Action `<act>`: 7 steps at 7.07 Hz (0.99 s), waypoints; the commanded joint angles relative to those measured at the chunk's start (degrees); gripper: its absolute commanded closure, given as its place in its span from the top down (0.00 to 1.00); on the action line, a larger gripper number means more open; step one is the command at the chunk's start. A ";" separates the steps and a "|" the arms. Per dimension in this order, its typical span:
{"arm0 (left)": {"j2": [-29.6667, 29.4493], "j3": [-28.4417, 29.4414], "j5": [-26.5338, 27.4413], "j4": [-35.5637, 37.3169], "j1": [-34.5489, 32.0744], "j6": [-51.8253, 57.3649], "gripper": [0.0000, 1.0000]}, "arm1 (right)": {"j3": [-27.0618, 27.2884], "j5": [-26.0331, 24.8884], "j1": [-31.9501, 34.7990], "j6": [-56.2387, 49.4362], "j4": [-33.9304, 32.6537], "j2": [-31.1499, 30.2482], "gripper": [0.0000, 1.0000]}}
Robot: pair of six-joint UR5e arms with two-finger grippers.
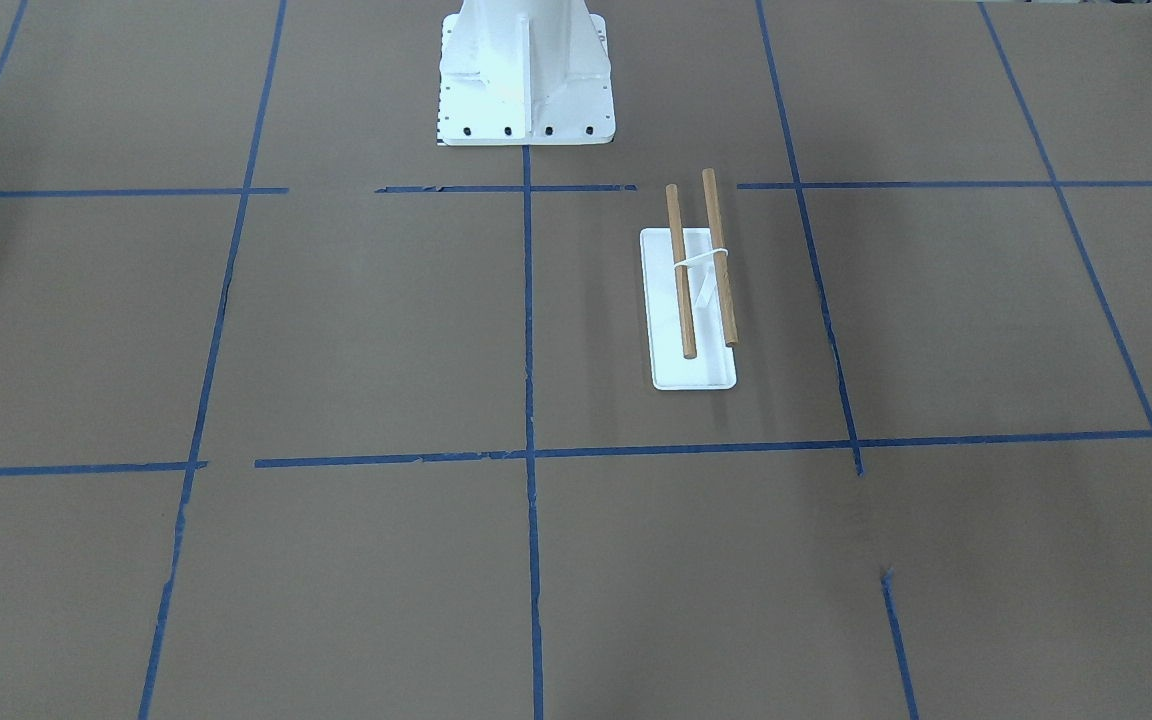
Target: Hang towel on rack
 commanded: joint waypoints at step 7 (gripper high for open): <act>-1.92 -3.86 -0.26 -2.18 0.32 -0.26 1.00 | 3.69 -0.53 -6.09 -0.71 6.90 -4.90 1.00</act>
